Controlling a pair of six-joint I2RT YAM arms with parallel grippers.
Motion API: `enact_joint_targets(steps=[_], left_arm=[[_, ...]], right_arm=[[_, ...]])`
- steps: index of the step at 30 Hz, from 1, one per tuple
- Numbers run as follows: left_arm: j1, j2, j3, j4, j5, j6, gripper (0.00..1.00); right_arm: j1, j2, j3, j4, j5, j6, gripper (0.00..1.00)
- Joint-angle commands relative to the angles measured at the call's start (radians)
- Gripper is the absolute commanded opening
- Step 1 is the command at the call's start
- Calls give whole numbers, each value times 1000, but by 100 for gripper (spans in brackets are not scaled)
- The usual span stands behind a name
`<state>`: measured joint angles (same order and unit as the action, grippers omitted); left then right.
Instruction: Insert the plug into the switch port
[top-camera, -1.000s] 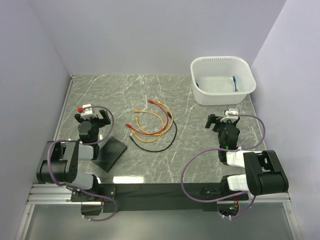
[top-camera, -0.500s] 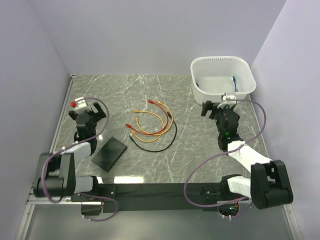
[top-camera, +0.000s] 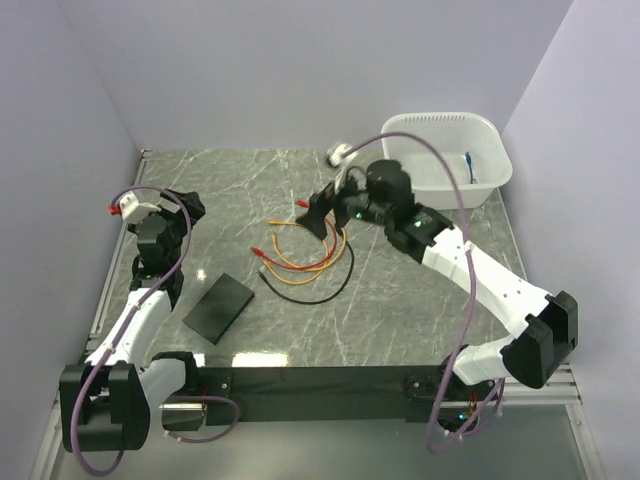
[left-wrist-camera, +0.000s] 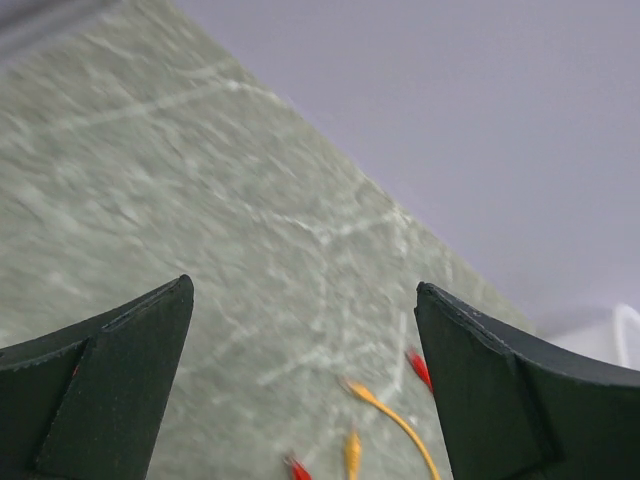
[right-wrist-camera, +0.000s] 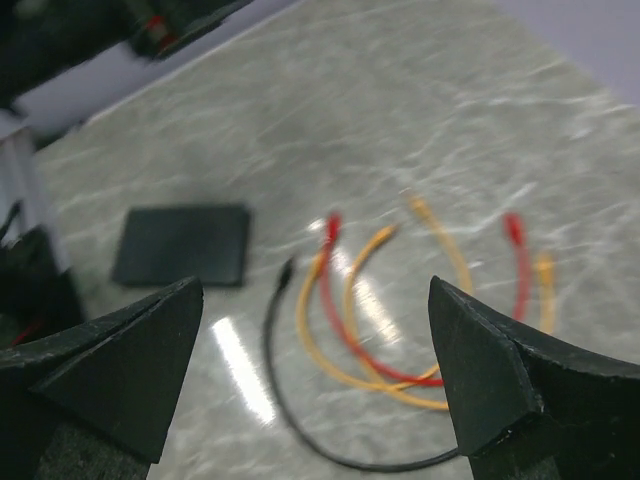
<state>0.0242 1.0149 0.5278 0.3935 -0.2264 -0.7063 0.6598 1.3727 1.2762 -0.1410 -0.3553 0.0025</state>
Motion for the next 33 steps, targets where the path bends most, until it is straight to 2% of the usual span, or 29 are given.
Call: enact_joint_targets(steps=[1,2,3,4,6,7,9,10,12,14,19,24,29,33], left_arm=[[5,-28,5,31,139,-99,99],[5,-60,-24,50,157,-98,99],[3,-79,-41,67,176,-105,99],[5,-97,-58,80,189,-113,99],[-1,-125,-92,91,232,-116,99],[-6,-130,-94,72,230,-128,99],[-7,-128,-75,-72,228,-186,99],[-7,-125,-60,-147,184,-193,99],[-9,-127,-46,-258,157,-196,99],[-10,-151,-63,-297,147,-176,99],[-10,-263,-114,-455,104,-216,98],[-10,-367,-138,-568,91,-286,97],[-10,-365,-143,-662,108,-312,96],[-10,-325,-184,-613,81,-295,96]], right_arm=[[25,-76,-50,-7,-8,61,100],[-1,-90,-102,71,-25,164,100],[-46,-90,-194,131,-51,342,100],[-74,-66,-221,200,-189,364,100],[-59,50,-151,114,-248,338,100],[-31,71,-135,7,-118,315,100],[44,78,-153,-15,52,249,100],[97,83,-156,-28,143,234,100],[132,101,-143,-60,182,229,97],[155,104,-156,-59,222,252,94],[202,107,-225,41,199,301,93],[290,263,-128,44,191,326,91],[317,391,-38,67,110,387,87],[346,500,37,86,24,447,77]])
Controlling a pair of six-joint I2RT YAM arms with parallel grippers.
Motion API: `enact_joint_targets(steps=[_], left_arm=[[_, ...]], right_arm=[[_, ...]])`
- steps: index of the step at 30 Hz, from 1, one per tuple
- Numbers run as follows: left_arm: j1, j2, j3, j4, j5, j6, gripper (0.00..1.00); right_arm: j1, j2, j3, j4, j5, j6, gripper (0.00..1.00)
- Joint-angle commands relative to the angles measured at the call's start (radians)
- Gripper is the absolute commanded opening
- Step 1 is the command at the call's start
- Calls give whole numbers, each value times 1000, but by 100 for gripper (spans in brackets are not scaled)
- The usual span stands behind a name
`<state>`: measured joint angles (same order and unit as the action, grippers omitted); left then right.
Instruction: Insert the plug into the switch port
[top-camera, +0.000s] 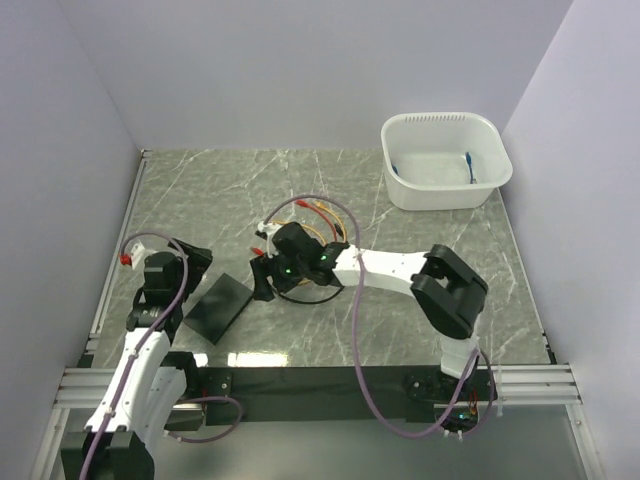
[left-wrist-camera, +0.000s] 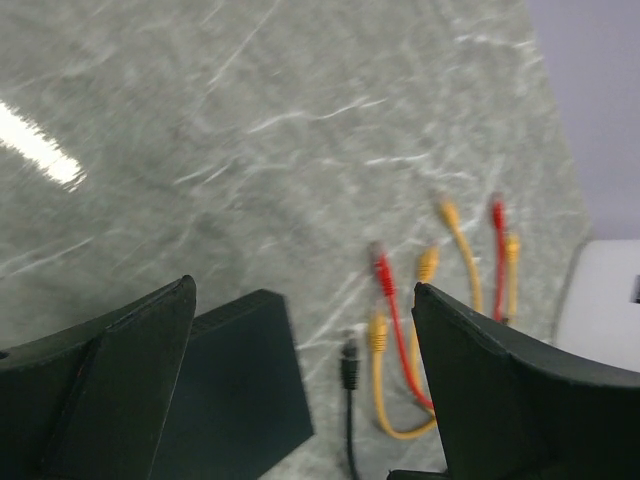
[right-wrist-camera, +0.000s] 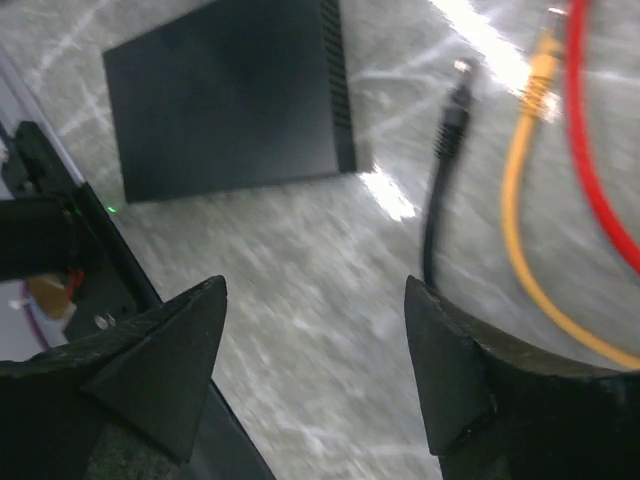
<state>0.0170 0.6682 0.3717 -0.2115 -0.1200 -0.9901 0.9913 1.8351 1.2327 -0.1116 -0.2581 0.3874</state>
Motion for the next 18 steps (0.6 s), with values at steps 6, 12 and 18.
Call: enact_joint_targets(steps=[6,12,18], left_arm=[[-2,154,-45,122,0,27,96],[0,286,-11,172,31,59,96],[0,314,-22,236,63,74,96]], right_arm=[[40,140,113,110,-197,162,68],[44,222,148,171,-260,238,63],[49,288,166,214,-276,304,63]])
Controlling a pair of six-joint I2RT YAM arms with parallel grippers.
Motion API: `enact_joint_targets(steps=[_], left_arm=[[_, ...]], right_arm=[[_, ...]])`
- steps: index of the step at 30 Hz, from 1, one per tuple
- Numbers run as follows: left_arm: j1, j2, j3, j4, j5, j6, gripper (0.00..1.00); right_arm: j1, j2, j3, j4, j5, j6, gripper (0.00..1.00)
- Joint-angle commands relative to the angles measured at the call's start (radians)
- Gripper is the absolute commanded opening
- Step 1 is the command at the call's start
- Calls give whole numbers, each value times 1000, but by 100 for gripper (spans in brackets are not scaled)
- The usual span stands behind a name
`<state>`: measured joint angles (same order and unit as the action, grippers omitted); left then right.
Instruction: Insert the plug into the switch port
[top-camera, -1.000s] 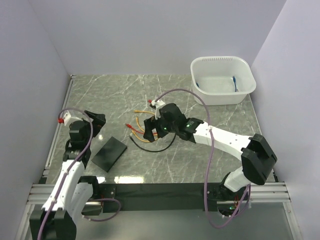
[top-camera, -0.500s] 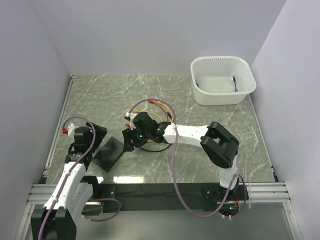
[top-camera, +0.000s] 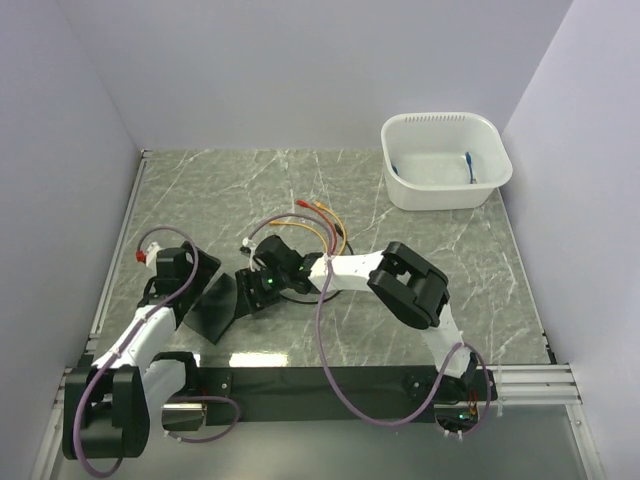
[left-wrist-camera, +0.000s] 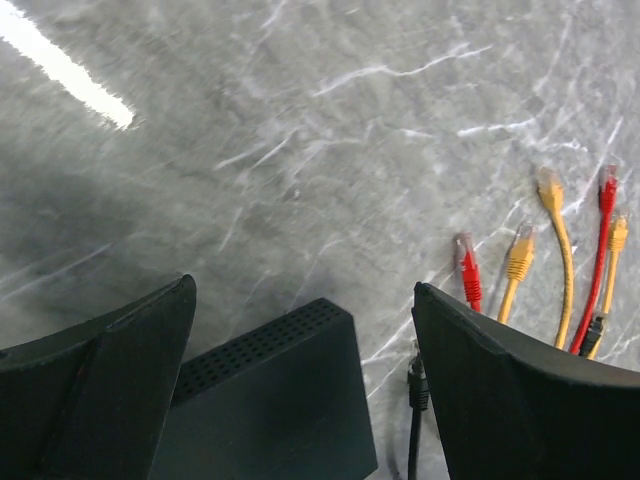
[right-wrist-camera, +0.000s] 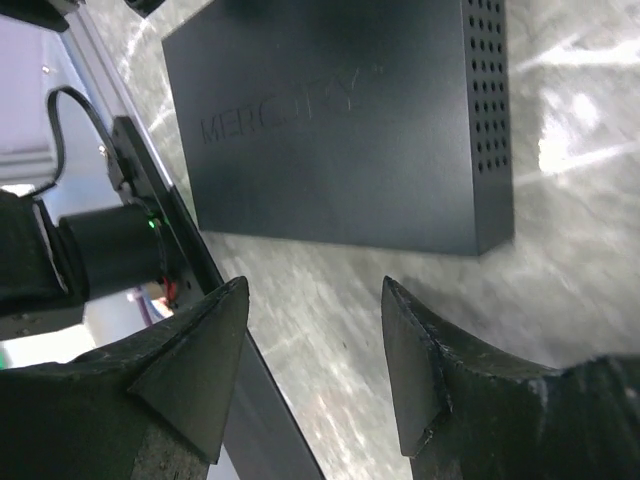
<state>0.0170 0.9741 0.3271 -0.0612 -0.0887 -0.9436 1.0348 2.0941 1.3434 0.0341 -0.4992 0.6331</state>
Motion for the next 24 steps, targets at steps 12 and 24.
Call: enact_joint_targets(steps=[12,24], left_arm=[[-2,236,66,268,193,106,93],[-12,431,154,434,332,98,91]], right_arm=[[-16,124,154,119,-24,120,62],[-185,225,376,40,-15,111,58]])
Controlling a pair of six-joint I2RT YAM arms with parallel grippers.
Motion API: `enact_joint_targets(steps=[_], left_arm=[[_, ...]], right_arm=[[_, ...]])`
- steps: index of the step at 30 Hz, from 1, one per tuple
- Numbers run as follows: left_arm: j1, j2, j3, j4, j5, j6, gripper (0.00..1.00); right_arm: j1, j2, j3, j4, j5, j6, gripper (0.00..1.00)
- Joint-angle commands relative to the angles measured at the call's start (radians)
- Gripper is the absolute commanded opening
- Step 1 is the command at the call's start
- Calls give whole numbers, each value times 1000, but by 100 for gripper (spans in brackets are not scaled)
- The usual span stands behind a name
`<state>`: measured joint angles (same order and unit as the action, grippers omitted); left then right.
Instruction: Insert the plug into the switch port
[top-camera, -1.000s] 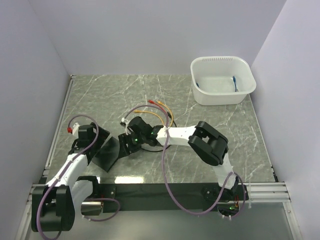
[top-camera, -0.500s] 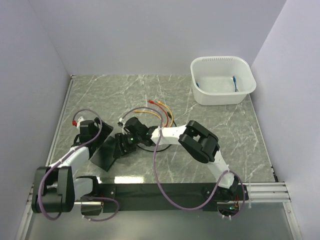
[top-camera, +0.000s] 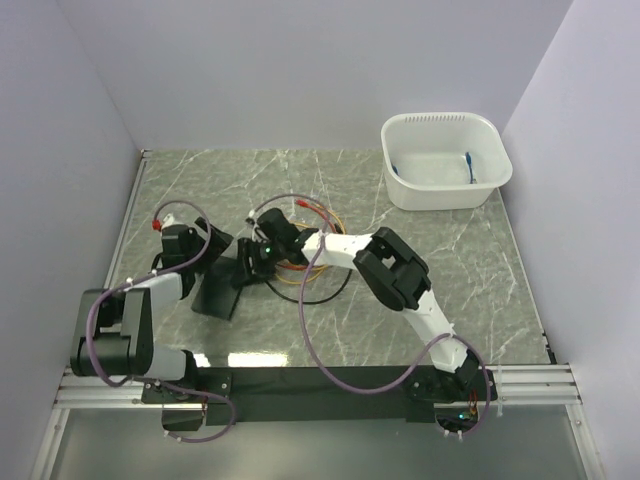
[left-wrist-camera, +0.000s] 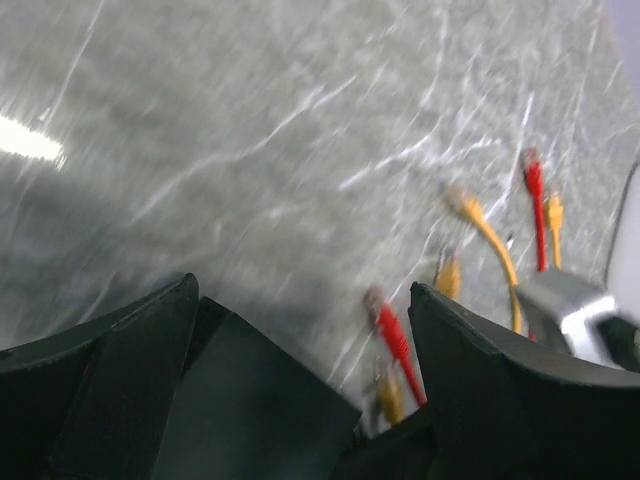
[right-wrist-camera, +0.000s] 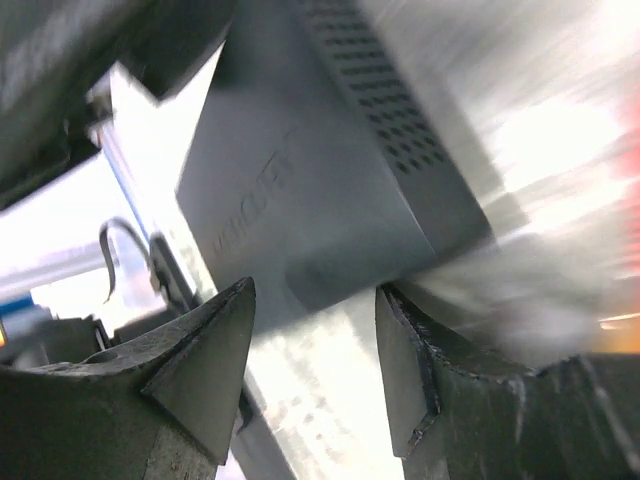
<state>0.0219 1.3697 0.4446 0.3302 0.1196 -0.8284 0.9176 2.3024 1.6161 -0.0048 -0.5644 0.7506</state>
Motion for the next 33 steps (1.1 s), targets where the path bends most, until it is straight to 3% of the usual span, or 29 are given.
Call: enact_joint_targets(steps=[1,5,12,15,22,33], left_arm=[[-16,69,60,55,133,-18,92],[-17,178,141,119,173,-35,92],[-59,377,293,239,264,-63,91],[-71,419,357,218,294,-25,90],[-85,454,447,141,333,37,91],[-85,339,442,50,216,66,92]], right_arm=[[-78,26,119,71,44,-10,58],[-102,74,211,20,43,-34,58],[-117,89,254,-10,49,-46,57],[-126,74,232,-5,55,-43,57],[-128,38,188,-3,55,-83,57],[-134,-49,249,-113,83,-252,58]])
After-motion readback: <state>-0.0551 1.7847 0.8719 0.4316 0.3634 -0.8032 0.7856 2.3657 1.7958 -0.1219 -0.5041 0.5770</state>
